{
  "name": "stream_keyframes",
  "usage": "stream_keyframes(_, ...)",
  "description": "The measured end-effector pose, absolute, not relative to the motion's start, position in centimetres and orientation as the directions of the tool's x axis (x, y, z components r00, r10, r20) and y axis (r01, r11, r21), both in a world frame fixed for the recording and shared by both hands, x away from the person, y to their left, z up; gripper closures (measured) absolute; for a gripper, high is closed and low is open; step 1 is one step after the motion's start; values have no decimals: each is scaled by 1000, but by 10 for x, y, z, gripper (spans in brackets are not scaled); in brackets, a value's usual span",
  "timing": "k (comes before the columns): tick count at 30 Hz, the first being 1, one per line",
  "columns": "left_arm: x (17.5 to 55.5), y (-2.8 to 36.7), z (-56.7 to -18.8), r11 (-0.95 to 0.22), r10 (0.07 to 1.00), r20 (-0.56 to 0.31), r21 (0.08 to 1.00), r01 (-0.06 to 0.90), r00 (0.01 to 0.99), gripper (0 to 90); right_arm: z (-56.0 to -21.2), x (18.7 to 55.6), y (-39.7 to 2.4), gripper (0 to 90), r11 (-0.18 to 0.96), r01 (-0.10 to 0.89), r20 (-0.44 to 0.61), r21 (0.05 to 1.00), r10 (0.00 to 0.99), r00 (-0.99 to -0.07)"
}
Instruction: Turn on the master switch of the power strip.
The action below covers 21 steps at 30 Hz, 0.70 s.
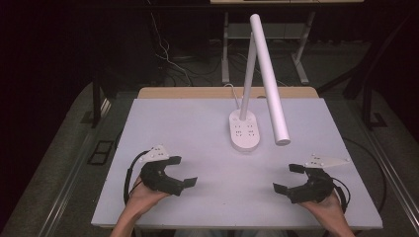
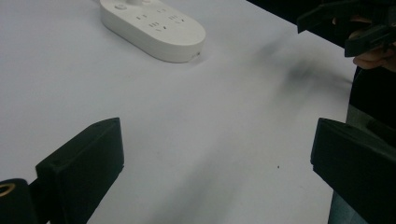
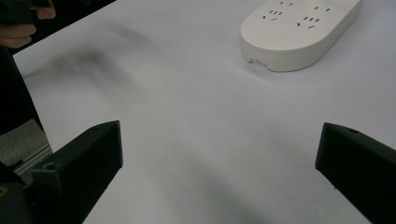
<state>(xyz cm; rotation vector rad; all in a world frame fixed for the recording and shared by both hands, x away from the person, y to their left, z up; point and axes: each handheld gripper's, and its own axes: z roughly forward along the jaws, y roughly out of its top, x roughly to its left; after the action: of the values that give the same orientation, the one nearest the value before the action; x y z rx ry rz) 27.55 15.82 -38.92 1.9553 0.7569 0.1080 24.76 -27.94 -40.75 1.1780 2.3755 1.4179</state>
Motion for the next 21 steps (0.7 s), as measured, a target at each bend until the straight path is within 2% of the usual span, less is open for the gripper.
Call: stream_keyframes(21, 306, 136, -378, -359, 527, -244, 804, 474, 814, 15, -409, 248, -286, 2, 236, 566, 272, 789, 693, -668)
